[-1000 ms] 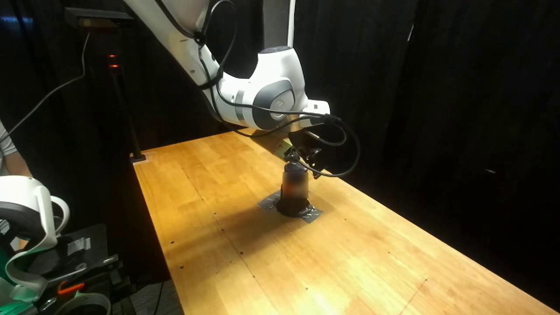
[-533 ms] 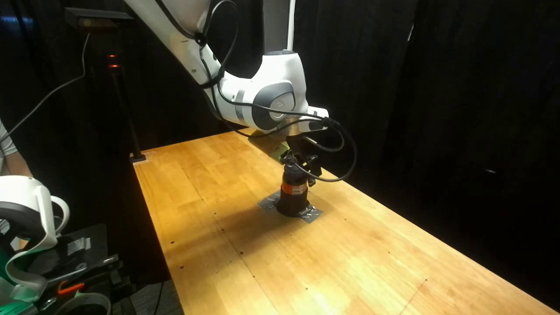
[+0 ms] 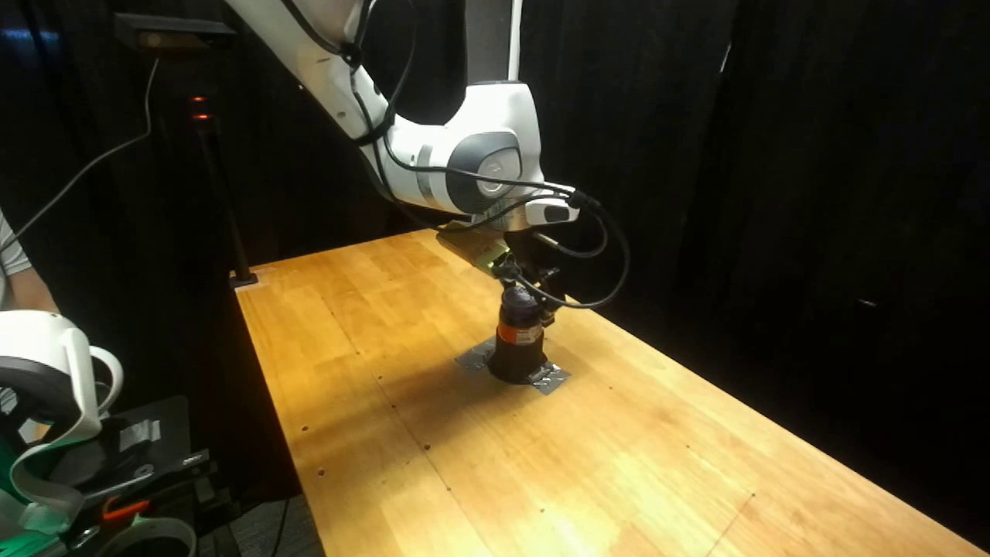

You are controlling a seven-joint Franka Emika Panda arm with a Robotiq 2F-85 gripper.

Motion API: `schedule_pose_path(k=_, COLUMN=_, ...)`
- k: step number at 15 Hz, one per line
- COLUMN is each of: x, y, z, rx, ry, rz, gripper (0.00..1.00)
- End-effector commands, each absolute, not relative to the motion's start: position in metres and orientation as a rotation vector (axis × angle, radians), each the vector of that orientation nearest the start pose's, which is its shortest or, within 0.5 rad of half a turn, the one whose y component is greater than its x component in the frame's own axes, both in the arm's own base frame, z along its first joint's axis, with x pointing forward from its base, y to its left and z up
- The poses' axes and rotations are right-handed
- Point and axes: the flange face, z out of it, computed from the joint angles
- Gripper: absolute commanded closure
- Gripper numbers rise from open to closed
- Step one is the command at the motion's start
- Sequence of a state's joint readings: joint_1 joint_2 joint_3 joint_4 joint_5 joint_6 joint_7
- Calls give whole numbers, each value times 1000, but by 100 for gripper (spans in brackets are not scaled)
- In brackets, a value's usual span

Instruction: Put the rubber band around the cup

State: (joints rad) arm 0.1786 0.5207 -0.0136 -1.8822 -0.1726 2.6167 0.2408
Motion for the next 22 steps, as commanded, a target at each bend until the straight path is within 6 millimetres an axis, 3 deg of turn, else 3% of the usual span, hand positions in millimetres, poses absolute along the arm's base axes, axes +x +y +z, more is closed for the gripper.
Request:
schedule_pose_path(k=1, x=639, y=107, z=266, rx=-3202, ry=-70, rz=-305, gripper=0)
schedule_pose_path(k=10, x=615, y=101, z=264, rx=-3232, ry=-64, rz=55, gripper=0)
schedule_pose_path(k=16, x=595, y=104, z=245, rx=-3221, ry=-87, rz=51, gripper=0)
schedule_pose_path(k=22, x=584, y=104, z=226, rx=-3191, ry=-104, rz=-99, gripper=0)
